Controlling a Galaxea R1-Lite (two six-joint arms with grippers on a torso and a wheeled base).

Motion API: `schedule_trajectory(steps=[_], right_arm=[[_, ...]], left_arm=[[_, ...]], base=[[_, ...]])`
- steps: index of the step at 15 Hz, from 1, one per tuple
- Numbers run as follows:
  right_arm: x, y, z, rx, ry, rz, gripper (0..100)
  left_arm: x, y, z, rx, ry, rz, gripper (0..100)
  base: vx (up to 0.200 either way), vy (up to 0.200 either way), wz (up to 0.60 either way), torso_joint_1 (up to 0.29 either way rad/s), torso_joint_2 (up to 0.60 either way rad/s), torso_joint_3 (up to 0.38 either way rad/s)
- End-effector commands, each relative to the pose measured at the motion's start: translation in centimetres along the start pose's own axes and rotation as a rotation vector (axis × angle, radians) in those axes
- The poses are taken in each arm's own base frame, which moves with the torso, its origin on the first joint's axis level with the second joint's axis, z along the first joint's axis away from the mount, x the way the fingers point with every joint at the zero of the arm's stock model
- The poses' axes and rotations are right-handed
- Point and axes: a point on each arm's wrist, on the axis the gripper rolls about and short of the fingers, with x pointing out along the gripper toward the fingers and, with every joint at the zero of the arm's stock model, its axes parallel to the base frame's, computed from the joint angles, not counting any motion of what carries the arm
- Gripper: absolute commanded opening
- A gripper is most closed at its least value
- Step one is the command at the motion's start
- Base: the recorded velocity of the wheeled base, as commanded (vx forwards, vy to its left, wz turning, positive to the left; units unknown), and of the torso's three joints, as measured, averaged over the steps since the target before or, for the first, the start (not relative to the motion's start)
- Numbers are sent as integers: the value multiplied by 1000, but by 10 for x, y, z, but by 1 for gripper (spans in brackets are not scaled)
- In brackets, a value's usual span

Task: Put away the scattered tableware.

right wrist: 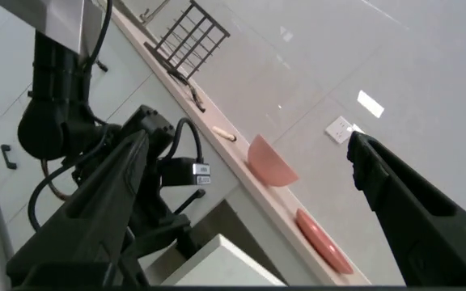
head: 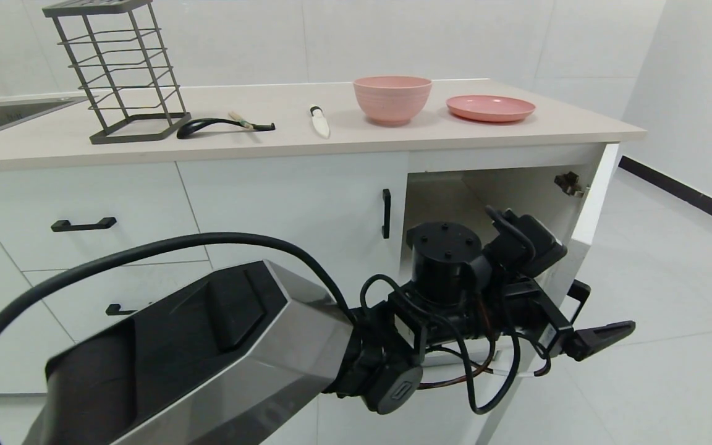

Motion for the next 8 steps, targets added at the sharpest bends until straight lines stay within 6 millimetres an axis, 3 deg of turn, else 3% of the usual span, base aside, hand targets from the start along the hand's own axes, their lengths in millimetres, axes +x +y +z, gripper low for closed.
schedule_trajectory(steps=[1,3,6,8], right_arm=[[-1,0,8,-36,-13,-8,100],[-2,0,11,-52,-19,-10,100],[3,-15,38,-188,-86,-24,100],[4,-19,42,-218,-82,-37,100]], left_arm=[[12,-2,-6,-6,-20,-11,100],[21,-8,-8,-17,-42,-31,100],[53,-48,-17,-62,-74,-122,100],[68,-68,-22,-76,-101,-161,100]], base=[[0,0,0,0,0,0],[0,0,0,0,0,0],[0,0,0,0,0,0],[0,0,0,0,0,0]])
